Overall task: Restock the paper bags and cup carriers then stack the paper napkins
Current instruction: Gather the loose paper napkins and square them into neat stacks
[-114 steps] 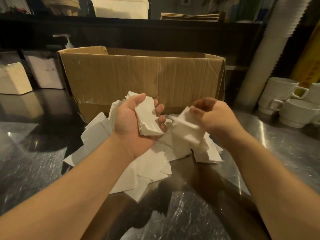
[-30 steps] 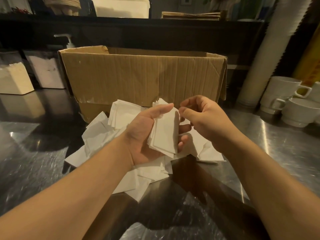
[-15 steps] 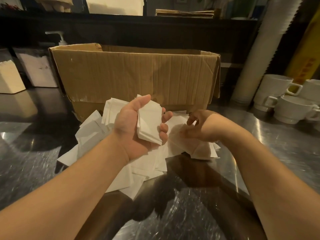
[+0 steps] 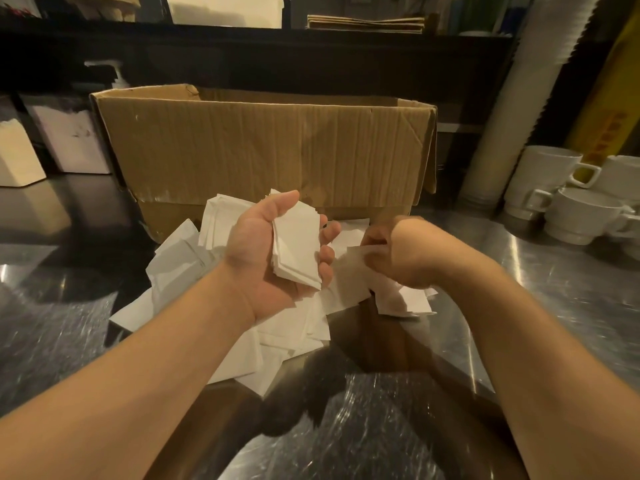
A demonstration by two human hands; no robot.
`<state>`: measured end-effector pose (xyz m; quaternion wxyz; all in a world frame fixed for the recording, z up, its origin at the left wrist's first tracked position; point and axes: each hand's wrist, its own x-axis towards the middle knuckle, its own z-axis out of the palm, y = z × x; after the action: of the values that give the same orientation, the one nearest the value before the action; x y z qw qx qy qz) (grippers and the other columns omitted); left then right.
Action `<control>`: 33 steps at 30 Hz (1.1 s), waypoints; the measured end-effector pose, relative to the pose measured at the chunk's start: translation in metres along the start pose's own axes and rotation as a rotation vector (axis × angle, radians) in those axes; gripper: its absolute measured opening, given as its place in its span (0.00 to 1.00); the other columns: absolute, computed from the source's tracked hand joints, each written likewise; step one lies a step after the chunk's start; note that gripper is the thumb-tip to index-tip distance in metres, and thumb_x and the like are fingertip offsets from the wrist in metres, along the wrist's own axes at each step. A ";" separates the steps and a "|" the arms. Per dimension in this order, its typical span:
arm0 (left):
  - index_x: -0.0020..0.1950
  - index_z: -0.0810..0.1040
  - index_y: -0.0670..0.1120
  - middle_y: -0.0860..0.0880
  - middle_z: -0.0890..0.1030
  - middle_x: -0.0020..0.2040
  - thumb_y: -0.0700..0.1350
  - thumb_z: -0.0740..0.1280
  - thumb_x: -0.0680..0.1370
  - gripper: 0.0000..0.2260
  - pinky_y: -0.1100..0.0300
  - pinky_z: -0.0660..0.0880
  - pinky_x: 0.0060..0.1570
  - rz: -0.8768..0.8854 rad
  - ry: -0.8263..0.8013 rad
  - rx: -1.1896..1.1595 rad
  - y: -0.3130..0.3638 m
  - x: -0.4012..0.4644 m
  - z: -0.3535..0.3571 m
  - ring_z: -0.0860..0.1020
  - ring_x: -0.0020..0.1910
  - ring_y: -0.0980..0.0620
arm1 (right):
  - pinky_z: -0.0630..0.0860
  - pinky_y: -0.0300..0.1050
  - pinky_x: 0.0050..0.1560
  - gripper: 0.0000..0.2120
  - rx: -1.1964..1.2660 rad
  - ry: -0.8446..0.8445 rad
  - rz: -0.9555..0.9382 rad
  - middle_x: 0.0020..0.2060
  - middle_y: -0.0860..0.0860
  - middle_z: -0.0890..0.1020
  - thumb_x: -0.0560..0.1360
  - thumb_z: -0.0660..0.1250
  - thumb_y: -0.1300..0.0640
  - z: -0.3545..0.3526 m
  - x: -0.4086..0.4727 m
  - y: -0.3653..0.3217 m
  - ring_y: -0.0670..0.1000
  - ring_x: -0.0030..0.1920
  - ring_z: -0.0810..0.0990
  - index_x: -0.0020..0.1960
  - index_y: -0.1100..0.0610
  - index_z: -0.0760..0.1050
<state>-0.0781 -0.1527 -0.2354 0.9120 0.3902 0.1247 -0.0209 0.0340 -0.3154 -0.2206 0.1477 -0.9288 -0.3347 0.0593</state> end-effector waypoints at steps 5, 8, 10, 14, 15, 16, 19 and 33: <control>0.63 0.77 0.45 0.43 0.82 0.51 0.56 0.66 0.76 0.20 0.55 0.72 0.44 -0.003 0.014 0.012 0.000 0.000 0.000 0.77 0.40 0.47 | 0.75 0.38 0.42 0.13 -0.074 -0.191 0.018 0.47 0.46 0.78 0.75 0.74 0.60 -0.012 -0.013 0.006 0.48 0.47 0.78 0.50 0.44 0.76; 0.63 0.77 0.45 0.43 0.83 0.51 0.57 0.66 0.77 0.20 0.55 0.73 0.43 -0.008 0.011 0.021 0.001 0.000 -0.001 0.77 0.40 0.47 | 0.80 0.45 0.52 0.12 -0.150 -0.338 0.047 0.48 0.46 0.80 0.73 0.75 0.60 -0.012 -0.018 0.003 0.49 0.49 0.79 0.52 0.46 0.80; 0.63 0.77 0.45 0.43 0.83 0.52 0.57 0.66 0.77 0.20 0.55 0.73 0.42 -0.006 0.020 0.025 0.000 -0.001 0.000 0.78 0.40 0.47 | 0.79 0.42 0.51 0.13 -0.148 -0.396 0.051 0.48 0.46 0.81 0.72 0.76 0.59 -0.011 -0.020 0.002 0.49 0.50 0.79 0.54 0.46 0.80; 0.63 0.77 0.45 0.43 0.83 0.52 0.57 0.66 0.77 0.20 0.55 0.74 0.41 -0.006 0.018 0.027 -0.001 0.001 -0.001 0.78 0.39 0.47 | 0.79 0.45 0.54 0.16 -0.162 -0.466 0.063 0.49 0.46 0.80 0.70 0.78 0.54 -0.014 -0.021 0.003 0.49 0.50 0.78 0.54 0.46 0.77; 0.64 0.77 0.45 0.43 0.83 0.52 0.57 0.66 0.77 0.20 0.55 0.74 0.40 -0.007 0.014 0.029 -0.001 0.001 -0.001 0.78 0.39 0.47 | 0.80 0.48 0.56 0.17 -0.172 -0.471 0.062 0.50 0.46 0.80 0.69 0.79 0.52 -0.015 -0.021 0.004 0.49 0.51 0.78 0.55 0.45 0.77; 0.64 0.77 0.45 0.43 0.83 0.52 0.56 0.66 0.77 0.20 0.55 0.74 0.40 -0.008 0.013 0.031 -0.001 0.002 -0.002 0.78 0.39 0.47 | 0.80 0.49 0.57 0.18 -0.180 -0.474 0.058 0.50 0.46 0.80 0.68 0.79 0.51 -0.015 -0.021 0.004 0.49 0.51 0.78 0.55 0.45 0.77; 0.64 0.77 0.46 0.43 0.83 0.52 0.57 0.66 0.77 0.21 0.55 0.75 0.39 -0.012 0.019 0.034 -0.001 0.002 -0.002 0.78 0.39 0.47 | 0.79 0.48 0.56 0.18 -0.182 -0.490 0.042 0.51 0.46 0.80 0.69 0.79 0.51 -0.015 -0.022 0.003 0.49 0.51 0.78 0.55 0.44 0.77; 0.62 0.76 0.44 0.42 0.81 0.52 0.52 0.68 0.74 0.20 0.51 0.77 0.47 0.043 -0.055 0.068 -0.002 0.004 0.000 0.80 0.46 0.43 | 0.79 0.38 0.47 0.06 0.618 -0.296 -0.243 0.48 0.46 0.86 0.79 0.70 0.60 -0.028 -0.028 0.003 0.46 0.50 0.85 0.53 0.52 0.82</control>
<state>-0.0742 -0.1538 -0.2382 0.9016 0.4228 0.0902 -0.0162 0.0201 -0.3426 -0.1946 0.3774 -0.7751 -0.4265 0.2736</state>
